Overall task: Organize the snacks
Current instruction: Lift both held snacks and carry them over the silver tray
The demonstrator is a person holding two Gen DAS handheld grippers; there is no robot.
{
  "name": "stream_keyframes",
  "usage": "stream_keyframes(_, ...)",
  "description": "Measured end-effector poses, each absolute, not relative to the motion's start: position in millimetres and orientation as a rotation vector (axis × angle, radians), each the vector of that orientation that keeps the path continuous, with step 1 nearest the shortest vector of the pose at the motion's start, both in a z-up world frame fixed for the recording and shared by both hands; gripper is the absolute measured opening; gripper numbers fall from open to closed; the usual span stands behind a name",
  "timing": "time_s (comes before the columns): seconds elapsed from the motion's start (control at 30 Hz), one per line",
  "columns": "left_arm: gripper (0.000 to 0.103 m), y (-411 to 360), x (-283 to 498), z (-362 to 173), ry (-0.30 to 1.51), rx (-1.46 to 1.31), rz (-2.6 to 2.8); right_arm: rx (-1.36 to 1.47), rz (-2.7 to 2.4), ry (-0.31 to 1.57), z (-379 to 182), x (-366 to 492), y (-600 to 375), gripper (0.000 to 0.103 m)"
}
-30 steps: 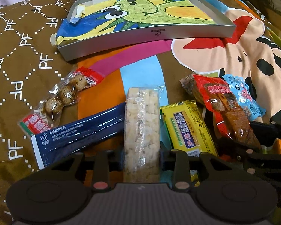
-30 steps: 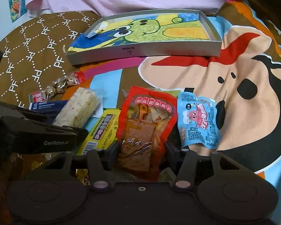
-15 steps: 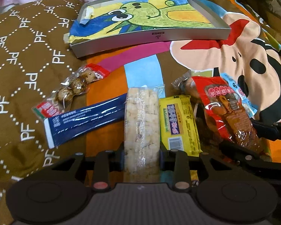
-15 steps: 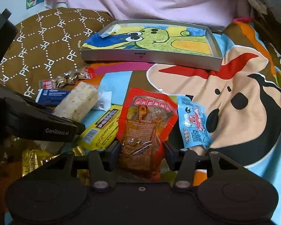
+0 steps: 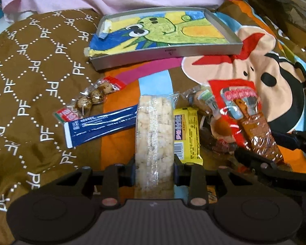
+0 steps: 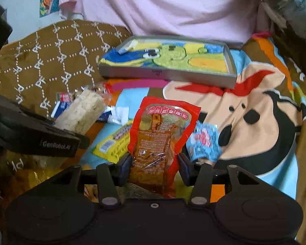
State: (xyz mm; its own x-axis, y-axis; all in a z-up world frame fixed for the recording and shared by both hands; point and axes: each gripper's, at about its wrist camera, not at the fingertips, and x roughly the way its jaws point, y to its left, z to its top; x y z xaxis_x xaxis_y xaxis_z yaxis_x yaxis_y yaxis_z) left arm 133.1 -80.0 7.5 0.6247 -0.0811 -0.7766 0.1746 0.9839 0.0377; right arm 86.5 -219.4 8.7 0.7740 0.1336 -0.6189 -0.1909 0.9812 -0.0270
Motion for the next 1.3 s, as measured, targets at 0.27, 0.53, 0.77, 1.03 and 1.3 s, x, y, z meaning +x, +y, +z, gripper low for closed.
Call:
stream_keyframes(0.27,0.036,-85.9,128.9,40.5,0.79,0.09,-0.088,-0.053,0.176,0.55,26.9,86.4,-228.5,0.051)
stream_keyframes(0.53,0.036,-96.7,144.4,61.2,0.731,0.081,-0.05,-0.019,0.15,0.464,49.3,97.7,-244.1,0.051)
stream_keyframes(0.77,0.036,-92.2,196.4,75.7,0.663,0.027,-0.03,-0.01,0.13,0.418,59.4,141.7,-259.1,0.051)
stream_keyframes(1.03,0.036,-93.2,289.6,76.2,0.571,0.035,-0.076,-0.022,0.113,0.378,66.3,247.0,-275.3,0.051)
stream_keyframes(1.3,0.036,-97.2,378.8,55.0,0.579,0.027,-0.107,-0.05,0.146,0.396,53.6,356.5,-275.8,0.051)
